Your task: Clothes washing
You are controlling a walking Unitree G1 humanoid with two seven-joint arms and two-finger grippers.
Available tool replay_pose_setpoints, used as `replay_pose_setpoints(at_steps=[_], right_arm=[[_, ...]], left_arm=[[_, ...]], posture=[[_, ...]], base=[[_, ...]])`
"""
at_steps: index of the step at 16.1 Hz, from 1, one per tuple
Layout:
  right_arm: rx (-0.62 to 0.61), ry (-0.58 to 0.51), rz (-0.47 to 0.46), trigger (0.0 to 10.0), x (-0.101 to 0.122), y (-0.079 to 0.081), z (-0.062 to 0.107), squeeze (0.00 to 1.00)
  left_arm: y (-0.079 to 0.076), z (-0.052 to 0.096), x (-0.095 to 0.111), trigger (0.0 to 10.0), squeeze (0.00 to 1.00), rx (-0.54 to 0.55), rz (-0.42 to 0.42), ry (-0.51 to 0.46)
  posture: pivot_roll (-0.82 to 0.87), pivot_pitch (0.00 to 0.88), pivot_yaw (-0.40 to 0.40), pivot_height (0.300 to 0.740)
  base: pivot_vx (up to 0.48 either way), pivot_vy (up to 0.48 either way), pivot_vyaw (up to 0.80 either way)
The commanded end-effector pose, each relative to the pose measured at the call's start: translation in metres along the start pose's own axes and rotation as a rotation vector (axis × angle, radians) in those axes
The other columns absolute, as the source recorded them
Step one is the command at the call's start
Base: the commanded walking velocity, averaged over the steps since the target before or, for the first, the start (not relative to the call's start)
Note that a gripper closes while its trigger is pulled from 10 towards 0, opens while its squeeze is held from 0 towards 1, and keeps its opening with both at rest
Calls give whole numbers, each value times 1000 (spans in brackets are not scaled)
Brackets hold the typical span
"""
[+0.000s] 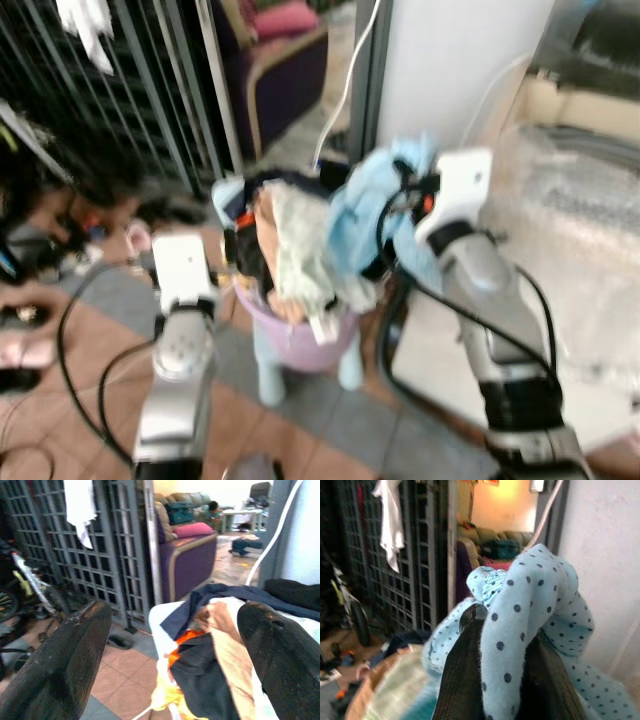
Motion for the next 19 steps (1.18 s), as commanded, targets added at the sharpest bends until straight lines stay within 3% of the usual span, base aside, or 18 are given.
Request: replay_pose_setpoints(at_steps=[1,5,11,16,19], right_arm=[[3,-31,15,10000,9,-1,-2,0],[2,-29,17,10000,7,-1,1,0],[6,-25,22,10000,5,0,1,0],[-1,-22,27,10000,4,0,4,0],[-4,-30,27,10000,5,-2,6,0]], left_arm=[[-2,-3,5,10000,0,-4,-11,-14],[-2,-2,4,10000,0,-10,-10,-13],[-2,-1,3,10000,0,-9,-15,-10],[4,2,4,10000,0,26,-11,-17],[10,2,4,10000,0,55,-13,-13]], posture=[[-27,23,28,740],[-32,19,30,740],[-27,20,30,740],[-30,17,38,740],[-37,17,46,740]], base=[[0,-311,0],[0,-385,0],[0,-459,-758],[0,0,-800],[0,0,0]])
Point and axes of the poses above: a point about 5 cm out from each wrist's last joint towards the gripper, its own z axis pointing back from the gripper into the wrist, its own x axis along the axis of the wrist's last joint, y = z × x, the point moved 5 cm from there along -z, pointing out of the wrist towards the gripper, and after that the axes turned 4 degrees about -z, right-handed, at the moved point
